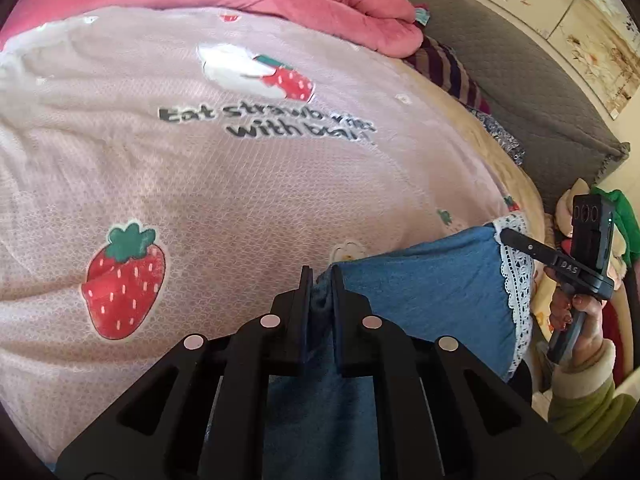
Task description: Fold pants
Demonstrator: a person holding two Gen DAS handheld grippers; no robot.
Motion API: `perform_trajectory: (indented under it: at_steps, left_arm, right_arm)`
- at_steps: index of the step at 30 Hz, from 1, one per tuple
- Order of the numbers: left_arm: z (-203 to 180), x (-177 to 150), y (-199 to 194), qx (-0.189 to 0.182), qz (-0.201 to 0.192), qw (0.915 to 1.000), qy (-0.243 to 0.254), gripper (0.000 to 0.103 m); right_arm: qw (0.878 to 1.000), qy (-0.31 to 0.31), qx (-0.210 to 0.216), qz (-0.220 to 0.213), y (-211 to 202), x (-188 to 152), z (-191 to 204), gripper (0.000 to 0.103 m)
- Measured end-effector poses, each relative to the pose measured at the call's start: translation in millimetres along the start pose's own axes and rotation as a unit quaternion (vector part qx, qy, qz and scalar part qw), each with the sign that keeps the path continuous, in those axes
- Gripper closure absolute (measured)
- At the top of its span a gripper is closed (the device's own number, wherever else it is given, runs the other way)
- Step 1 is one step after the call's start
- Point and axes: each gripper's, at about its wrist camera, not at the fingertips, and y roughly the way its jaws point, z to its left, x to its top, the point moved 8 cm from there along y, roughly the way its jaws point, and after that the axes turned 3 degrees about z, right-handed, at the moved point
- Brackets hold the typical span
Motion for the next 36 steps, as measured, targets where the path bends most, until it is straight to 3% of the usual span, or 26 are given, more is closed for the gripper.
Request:
perform_trajectory:
  at_steps: [2, 5, 8, 10, 13, 17, 20, 22, 25, 28, 30, 33, 34, 35, 36]
  left_arm:
    - [5, -5, 9, 0.004, 0.015, 0.9999, -0.004, 0.100]
    - [5, -9, 11, 0.008, 0.009, 0.9999, 0.004, 0.096]
    - [-1, -8, -11, -0.007, -0.019, 0.9998, 0.003, 0.079]
    - [-9, -10, -37, -0.005, -0.056, 0.9983, 0.018, 0.050]
    - [-21, -28, -77, 0.013, -0.106, 0.9931, 0.049, 0.040]
    - [-28, -82, -113, 0.041, -0.132, 0.9879, 0.072, 0.036]
    - [-14, -126, -133, 0.108, -0.133, 0.9826, 0.072, 0.036]
    - [7, -151, -146, 0.145, -0.124, 0.9809, 0.037, 0.036]
    - [40, -181, -166, 0.162, -0.107, 0.9804, -0.034, 0.036]
    - [63, -201, -179, 0.167, -0.105, 0.9776, -0.073, 0.036]
    - [69, -202, -183, 0.153, -0.110, 0.9775, -0.095, 0.036]
    - [68, -195, -184, 0.166, -0.119, 0.9749, -0.089, 0.036]
    - [66, -191, -180, 0.182, -0.118, 0.9732, -0.076, 0.036]
    - [68, -189, -177, 0.207, -0.119, 0.9695, -0.058, 0.036]
    - [72, -189, -173, 0.219, -0.115, 0.9673, -0.055, 0.036]
  right_arm:
    - [1.000, 0.017, 0.007, 0.017, 13, -8, -10, 0.087]
    - [0.999, 0.040, 0.031, 0.000, 5, -11, -15, 0.080]
    - [0.999, 0.038, 0.017, -0.034, -25, -16, -14, 0.048]
    - [0.998, 0.032, 0.006, -0.057, -48, -26, -12, 0.046]
    - [0.997, 0.032, 0.000, -0.069, -78, -59, -9, 0.039]
    - [0.998, 0.042, -0.012, -0.040, -85, -111, -9, 0.037]
    - [0.998, 0.049, -0.018, -0.021, -83, -139, -8, 0.037]
    - [0.998, 0.054, -0.019, -0.011, -78, -148, -7, 0.037]
    - [0.998, 0.062, -0.021, -0.004, -72, -152, -3, 0.036]
    - [0.997, 0.069, -0.032, 0.001, -67, -150, -4, 0.028]
    - [0.996, 0.076, -0.034, 0.012, -61, -151, -7, 0.028]
    - [0.996, 0.086, -0.018, 0.024, -53, -151, -6, 0.031]
    - [0.996, 0.085, -0.013, 0.025, -52, -151, -4, 0.039]
    - [0.997, 0.074, -0.011, 0.035, -49, -152, -1, 0.062]
    - [0.997, 0.065, -0.014, 0.042, -47, -153, 1, 0.069]
